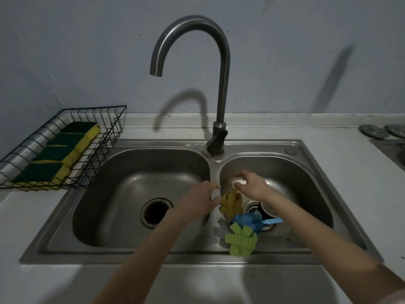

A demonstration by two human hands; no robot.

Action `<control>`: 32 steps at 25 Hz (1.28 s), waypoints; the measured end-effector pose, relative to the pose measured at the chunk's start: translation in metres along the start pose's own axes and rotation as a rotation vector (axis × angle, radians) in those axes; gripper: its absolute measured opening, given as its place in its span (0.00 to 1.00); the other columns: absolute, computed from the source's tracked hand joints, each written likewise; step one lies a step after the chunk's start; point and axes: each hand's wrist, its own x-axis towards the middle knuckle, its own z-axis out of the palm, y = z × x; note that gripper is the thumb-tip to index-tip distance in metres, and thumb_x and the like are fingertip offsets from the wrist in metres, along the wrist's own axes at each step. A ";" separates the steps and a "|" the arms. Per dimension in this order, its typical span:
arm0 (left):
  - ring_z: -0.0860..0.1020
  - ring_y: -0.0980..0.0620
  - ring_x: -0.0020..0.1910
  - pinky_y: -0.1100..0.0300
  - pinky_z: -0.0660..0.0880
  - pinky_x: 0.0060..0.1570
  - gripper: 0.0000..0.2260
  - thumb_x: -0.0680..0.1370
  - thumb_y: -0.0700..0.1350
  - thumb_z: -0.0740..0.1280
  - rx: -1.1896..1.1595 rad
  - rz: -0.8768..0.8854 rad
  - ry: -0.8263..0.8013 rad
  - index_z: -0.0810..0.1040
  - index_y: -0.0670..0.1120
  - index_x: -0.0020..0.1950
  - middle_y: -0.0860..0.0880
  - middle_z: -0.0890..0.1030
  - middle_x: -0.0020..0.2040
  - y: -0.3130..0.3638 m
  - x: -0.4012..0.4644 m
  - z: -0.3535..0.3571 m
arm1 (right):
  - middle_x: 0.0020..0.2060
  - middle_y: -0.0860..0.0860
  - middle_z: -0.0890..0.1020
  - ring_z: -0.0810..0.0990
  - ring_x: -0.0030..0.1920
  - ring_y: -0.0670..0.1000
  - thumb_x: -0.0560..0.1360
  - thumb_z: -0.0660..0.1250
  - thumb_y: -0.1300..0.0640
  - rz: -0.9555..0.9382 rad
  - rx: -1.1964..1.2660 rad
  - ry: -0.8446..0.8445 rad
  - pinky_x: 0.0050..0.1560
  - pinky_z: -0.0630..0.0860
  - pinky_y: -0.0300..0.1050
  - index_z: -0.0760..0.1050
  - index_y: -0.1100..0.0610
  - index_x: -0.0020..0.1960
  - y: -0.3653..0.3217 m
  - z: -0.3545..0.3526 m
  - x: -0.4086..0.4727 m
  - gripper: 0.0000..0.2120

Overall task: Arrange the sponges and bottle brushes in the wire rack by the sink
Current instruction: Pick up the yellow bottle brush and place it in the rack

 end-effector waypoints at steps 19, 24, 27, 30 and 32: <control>0.71 0.43 0.60 0.50 0.69 0.60 0.21 0.73 0.49 0.66 -0.078 -0.066 -0.110 0.67 0.46 0.64 0.41 0.73 0.61 0.006 0.044 0.042 | 0.32 0.51 0.74 0.71 0.32 0.48 0.79 0.53 0.51 0.299 0.452 -0.204 0.32 0.68 0.40 0.72 0.58 0.47 0.033 0.039 0.051 0.14; 0.72 0.43 0.60 0.54 0.69 0.60 0.24 0.72 0.49 0.65 -0.112 -0.010 -0.060 0.66 0.45 0.67 0.41 0.74 0.62 0.011 0.032 0.032 | 0.30 0.51 0.71 0.70 0.29 0.49 0.79 0.54 0.53 0.277 0.427 -0.121 0.29 0.67 0.39 0.68 0.54 0.33 0.026 0.032 0.041 0.16; 0.75 0.43 0.57 0.56 0.69 0.55 0.23 0.72 0.48 0.64 -0.176 0.024 -0.020 0.68 0.43 0.65 0.40 0.76 0.60 0.009 0.020 0.022 | 0.30 0.51 0.71 0.70 0.30 0.48 0.79 0.55 0.53 0.262 0.454 -0.079 0.30 0.69 0.40 0.68 0.53 0.32 0.016 0.029 0.032 0.16; 0.76 0.44 0.54 0.63 0.66 0.47 0.21 0.72 0.46 0.65 -0.217 0.052 0.019 0.69 0.41 0.63 0.39 0.77 0.57 0.003 0.005 0.013 | 0.35 0.54 0.75 0.77 0.41 0.55 0.78 0.56 0.52 0.243 0.456 -0.065 0.48 0.77 0.51 0.75 0.59 0.40 0.001 0.027 0.022 0.15; 0.75 0.44 0.54 0.63 0.66 0.48 0.20 0.74 0.42 0.65 -0.232 0.058 0.058 0.68 0.41 0.64 0.39 0.76 0.58 -0.002 -0.005 0.007 | 0.42 0.58 0.77 0.78 0.49 0.59 0.78 0.57 0.52 0.229 0.455 -0.041 0.60 0.75 0.55 0.77 0.65 0.52 -0.009 0.027 0.018 0.18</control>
